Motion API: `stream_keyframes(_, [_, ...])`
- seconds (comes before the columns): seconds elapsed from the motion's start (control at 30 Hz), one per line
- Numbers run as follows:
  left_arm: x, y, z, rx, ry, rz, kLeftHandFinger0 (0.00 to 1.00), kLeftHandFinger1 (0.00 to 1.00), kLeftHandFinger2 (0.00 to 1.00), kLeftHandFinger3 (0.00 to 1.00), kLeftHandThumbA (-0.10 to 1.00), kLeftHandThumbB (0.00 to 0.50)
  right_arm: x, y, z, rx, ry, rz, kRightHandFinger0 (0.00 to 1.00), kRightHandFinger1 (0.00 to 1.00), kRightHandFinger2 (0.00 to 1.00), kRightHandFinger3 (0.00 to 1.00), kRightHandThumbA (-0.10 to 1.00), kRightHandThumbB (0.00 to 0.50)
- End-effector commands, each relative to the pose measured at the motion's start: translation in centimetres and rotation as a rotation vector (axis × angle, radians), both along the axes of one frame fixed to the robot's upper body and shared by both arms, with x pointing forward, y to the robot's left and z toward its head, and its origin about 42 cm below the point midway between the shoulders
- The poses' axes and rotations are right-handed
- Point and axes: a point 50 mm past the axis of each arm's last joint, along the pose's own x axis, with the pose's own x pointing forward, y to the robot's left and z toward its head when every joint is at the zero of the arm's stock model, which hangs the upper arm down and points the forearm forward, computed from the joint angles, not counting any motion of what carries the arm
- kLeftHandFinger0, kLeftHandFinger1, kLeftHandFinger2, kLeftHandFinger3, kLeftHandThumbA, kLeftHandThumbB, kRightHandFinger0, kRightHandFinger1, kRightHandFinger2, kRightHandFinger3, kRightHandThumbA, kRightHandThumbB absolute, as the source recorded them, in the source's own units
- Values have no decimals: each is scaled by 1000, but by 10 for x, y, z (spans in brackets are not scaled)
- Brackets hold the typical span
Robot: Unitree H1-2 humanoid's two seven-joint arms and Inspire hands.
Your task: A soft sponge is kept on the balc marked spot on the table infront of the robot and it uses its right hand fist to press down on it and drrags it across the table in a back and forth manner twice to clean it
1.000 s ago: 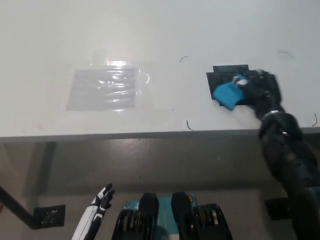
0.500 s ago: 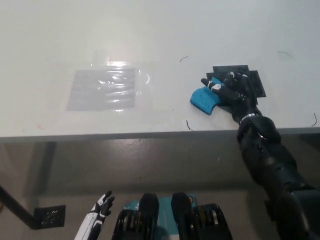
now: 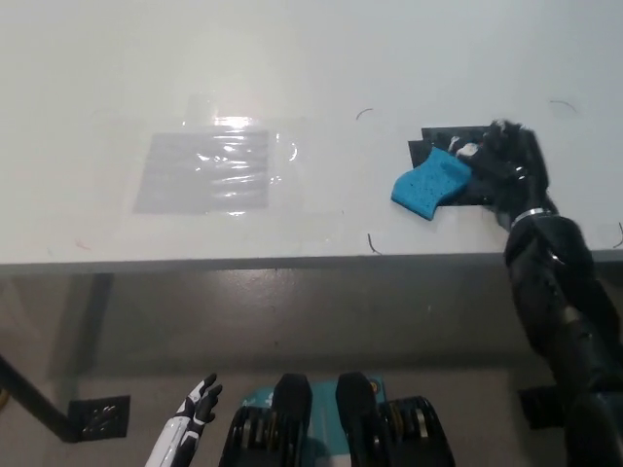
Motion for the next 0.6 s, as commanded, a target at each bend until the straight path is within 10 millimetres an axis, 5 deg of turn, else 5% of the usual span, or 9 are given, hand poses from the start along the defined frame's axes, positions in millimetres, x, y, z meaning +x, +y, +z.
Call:
stream_keyframes(0.0, [3, 2, 6, -9, -42, -5, 1000, 1000, 1000, 1000, 1000, 65, -31, -17, 169, 99, -442, 80, 0, 0, 0, 0, 1000, 148])
stream_keyframes(0.13, [3, 2, 6, -16, -41, -6, 1000, 1000, 1000, 1000, 1000, 59, -87, -18, 237, 28, -680, 146, 40, 0, 19, 55, 1000, 270])
stream_keyframes(0.17, [4, 1, 5, -12, -41, -5, 1000, 1000, 1000, 1000, 1000, 59, -110, -17, 255, -20, -769, 160, 320, 323, 332, 371, 1000, 310])
stream_keyframes(0.2, [4, 1, 5, -10, -41, -4, 1000, 1000, 1000, 1000, 1000, 59, -117, -17, 260, -39, -796, 164, 320, 309, 317, 377, 1000, 312])
stream_keyframes(0.27, [4, 2, 6, 3, -41, -9, 1000, 1000, 1000, 1000, 1000, 55, -147, -16, 276, -50, -897, 269, 732, 828, 959, 953, 1000, 345])
stream_keyframes(0.3, [4, 2, 6, 3, -39, -10, 1000, 1000, 1000, 1000, 1000, 49, -162, -15, 282, -71, -949, 318, 927, 1000, 1000, 1000, 1000, 349])
stream_keyframes(0.33, [4, 2, 6, -1, -36, -11, 1000, 1000, 1000, 1000, 1000, 48, -180, -14, 288, -86, -1009, 379, 1000, 1000, 1000, 1000, 1000, 358])
stream_keyframes(0.47, [4, 4, 6, 7, -35, -18, 1000, 1000, 1000, 1000, 1000, 36, -244, -8, 285, -127, -1154, 426, 1000, 1000, 1000, 1000, 1000, 370])
stream_keyframes(0.57, [9, 5, 9, 12, -43, -28, 1000, 1000, 1000, 1000, 1000, 35, -293, 4, 251, -177, -1225, 429, 1000, 1000, 1000, 1000, 1000, 365])
